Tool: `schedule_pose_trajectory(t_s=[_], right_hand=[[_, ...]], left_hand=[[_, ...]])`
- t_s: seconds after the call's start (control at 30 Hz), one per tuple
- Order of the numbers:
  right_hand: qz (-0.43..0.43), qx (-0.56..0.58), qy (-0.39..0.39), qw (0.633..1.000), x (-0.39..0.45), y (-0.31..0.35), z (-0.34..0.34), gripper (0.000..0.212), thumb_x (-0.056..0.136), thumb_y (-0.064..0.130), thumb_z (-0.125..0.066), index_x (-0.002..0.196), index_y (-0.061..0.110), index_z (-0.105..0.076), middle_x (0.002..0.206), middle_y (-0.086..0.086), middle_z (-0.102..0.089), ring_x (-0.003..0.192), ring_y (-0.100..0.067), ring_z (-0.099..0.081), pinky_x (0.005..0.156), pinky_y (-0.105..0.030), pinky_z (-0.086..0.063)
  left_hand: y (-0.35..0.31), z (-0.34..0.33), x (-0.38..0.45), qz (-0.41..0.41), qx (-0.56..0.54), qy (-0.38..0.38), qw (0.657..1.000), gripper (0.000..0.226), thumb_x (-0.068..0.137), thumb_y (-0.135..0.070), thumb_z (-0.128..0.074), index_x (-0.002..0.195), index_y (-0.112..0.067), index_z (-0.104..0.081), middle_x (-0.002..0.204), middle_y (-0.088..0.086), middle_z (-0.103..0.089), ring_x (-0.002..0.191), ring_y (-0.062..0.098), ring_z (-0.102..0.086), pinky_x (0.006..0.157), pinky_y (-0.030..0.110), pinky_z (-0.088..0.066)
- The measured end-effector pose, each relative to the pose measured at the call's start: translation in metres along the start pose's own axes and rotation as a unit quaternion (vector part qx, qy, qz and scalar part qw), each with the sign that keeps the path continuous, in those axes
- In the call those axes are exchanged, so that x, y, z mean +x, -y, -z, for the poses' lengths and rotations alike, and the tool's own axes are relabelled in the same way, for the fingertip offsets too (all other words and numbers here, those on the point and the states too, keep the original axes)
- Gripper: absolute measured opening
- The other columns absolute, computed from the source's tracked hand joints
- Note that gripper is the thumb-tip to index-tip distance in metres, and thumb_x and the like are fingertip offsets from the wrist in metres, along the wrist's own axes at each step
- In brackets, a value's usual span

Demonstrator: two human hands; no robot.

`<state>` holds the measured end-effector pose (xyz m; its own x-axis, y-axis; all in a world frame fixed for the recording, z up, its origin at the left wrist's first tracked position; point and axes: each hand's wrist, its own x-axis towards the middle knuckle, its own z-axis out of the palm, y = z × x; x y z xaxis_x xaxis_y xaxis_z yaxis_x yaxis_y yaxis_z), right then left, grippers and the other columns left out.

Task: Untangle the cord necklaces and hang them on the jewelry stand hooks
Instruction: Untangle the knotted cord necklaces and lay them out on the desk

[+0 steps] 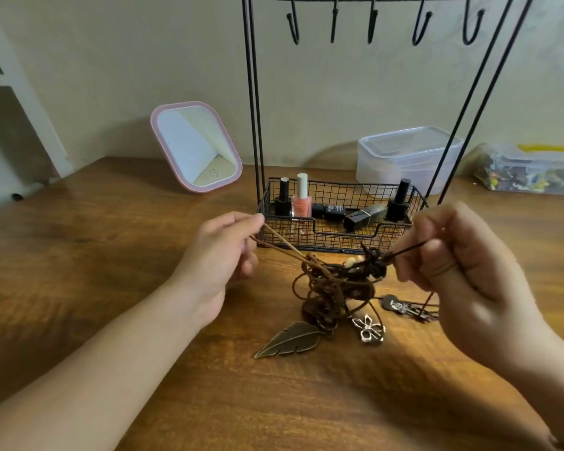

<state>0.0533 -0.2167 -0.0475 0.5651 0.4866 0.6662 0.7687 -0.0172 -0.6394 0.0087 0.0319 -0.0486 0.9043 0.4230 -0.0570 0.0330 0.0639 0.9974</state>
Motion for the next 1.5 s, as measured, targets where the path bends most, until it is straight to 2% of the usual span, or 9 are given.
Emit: schedule_pose_trajectory(t_s=[0.17, 0.27, 0.4, 0.63, 0.8, 0.97, 1.13, 1.27, 1.5], right_hand=[[-0.041, 0.027, 0.03, 0.998, 0.001, 0.001, -0.004, 0.014, 0.101, 0.041, -0.039, 0.094, 0.031, -0.046, 0.092, -0.001, -0.069, 0.059, -0.02, -0.048, 0.055, -0.02, -0.042], [-0.077, 0.062, 0.037, 0.994, 0.001, 0.002, -0.006, 0.012, 0.102, 0.022, -0.038, 0.093, 0.021, -0.045, 0.096, -0.007, -0.07, 0.055, -0.012, -0.052, 0.054, -0.011, -0.041], [-0.137, 0.145, 0.041, 0.979, 0.004, 0.007, -0.004, 0.012, 0.097, 0.031, -0.044, 0.087, 0.028, -0.05, 0.101, -0.011, -0.071, 0.054, -0.019, -0.055, 0.046, -0.015, -0.037], [-0.094, -0.056, 0.006, 0.994, 0.001, 0.006, -0.005, 0.003, 0.091, 0.033, -0.053, 0.091, 0.034, -0.055, 0.082, 0.002, -0.066, 0.064, -0.014, -0.058, 0.051, -0.026, -0.045], [-0.025, -0.127, 0.029, 0.991, 0.0, 0.013, -0.004, 0.009, 0.088, 0.039, -0.067, 0.091, 0.03, -0.065, 0.095, 0.01, -0.061, 0.075, -0.02, -0.055, 0.06, -0.014, -0.04], [-0.043, -0.105, 0.033, 0.993, -0.002, 0.014, -0.015, 0.014, 0.083, 0.049, -0.068, 0.083, 0.035, -0.071, 0.097, 0.01, -0.066, 0.075, -0.018, -0.06, 0.06, -0.01, -0.041], [-0.058, -0.056, 0.048, 0.996, -0.003, 0.009, -0.018, 0.008, 0.085, 0.041, -0.067, 0.081, 0.034, -0.066, 0.092, 0.007, -0.067, 0.082, -0.018, -0.063, 0.066, -0.028, -0.051], [-0.093, 0.022, 0.095, 0.991, -0.002, 0.004, -0.015, 0.018, 0.089, 0.041, -0.061, 0.087, 0.024, -0.064, 0.095, 0.006, -0.065, 0.094, -0.016, -0.062, 0.084, -0.022, -0.046], [-0.114, 0.117, 0.148, 0.975, -0.002, -0.001, -0.017, 0.008, 0.094, 0.024, -0.055, 0.088, 0.021, -0.059, 0.098, 0.006, -0.057, 0.086, -0.007, -0.052, 0.074, -0.012, -0.04]], left_hand=[[0.009, -0.003, 0.003, -0.125, 0.13, -0.101, 0.978, 0.025, 0.093, -0.037, -0.06, 0.114, -0.024, -0.057, 0.104, -0.003, -0.056, 0.095, 0.015, -0.055, 0.077, 0.026, -0.043], [0.01, -0.012, -0.017, -0.357, 0.209, 0.055, 0.909, 0.031, 0.089, -0.04, -0.056, 0.112, -0.02, -0.059, 0.103, -0.004, -0.06, 0.099, 0.015, -0.058, 0.082, 0.024, -0.046], [0.012, -0.027, -0.038, -0.329, 0.197, 0.225, 0.896, 0.021, 0.092, -0.028, -0.061, 0.108, -0.015, -0.066, 0.091, -0.004, -0.071, 0.091, 0.014, -0.068, 0.077, 0.021, -0.052], [0.013, -0.02, -0.031, -0.298, 0.135, 0.22, 0.919, 0.018, 0.09, -0.032, -0.058, 0.09, -0.016, -0.066, 0.076, 0.003, -0.063, 0.073, 0.015, -0.061, 0.07, 0.023, -0.049], [0.012, -0.021, -0.029, -0.28, 0.127, 0.225, 0.924, 0.024, 0.089, -0.035, -0.056, 0.089, -0.013, -0.066, 0.075, -0.004, -0.062, 0.075, 0.01, -0.059, 0.073, 0.021, -0.048], [0.011, -0.022, -0.033, -0.293, 0.142, 0.235, 0.916, 0.021, 0.088, -0.034, -0.06, 0.089, -0.014, -0.065, 0.076, -0.004, -0.062, 0.074, 0.01, -0.059, 0.07, 0.017, -0.046], [0.011, -0.021, -0.031, -0.304, 0.178, 0.251, 0.902, 0.019, 0.087, -0.033, -0.063, 0.086, -0.014, -0.065, 0.078, -0.005, -0.06, 0.077, 0.013, -0.058, 0.072, 0.02, -0.045], [0.008, -0.019, -0.03, -0.303, 0.158, 0.247, 0.907, 0.015, 0.087, -0.033, -0.06, 0.079, -0.021, -0.063, 0.077, -0.012, -0.056, 0.076, 0.009, -0.054, 0.073, 0.017, -0.041], [0.008, -0.018, -0.028, -0.288, 0.115, 0.25, 0.917, 0.012, 0.092, -0.024, -0.062, 0.082, -0.017, -0.065, 0.074, -0.008, -0.061, 0.073, 0.009, -0.059, 0.069, 0.021, -0.048]])
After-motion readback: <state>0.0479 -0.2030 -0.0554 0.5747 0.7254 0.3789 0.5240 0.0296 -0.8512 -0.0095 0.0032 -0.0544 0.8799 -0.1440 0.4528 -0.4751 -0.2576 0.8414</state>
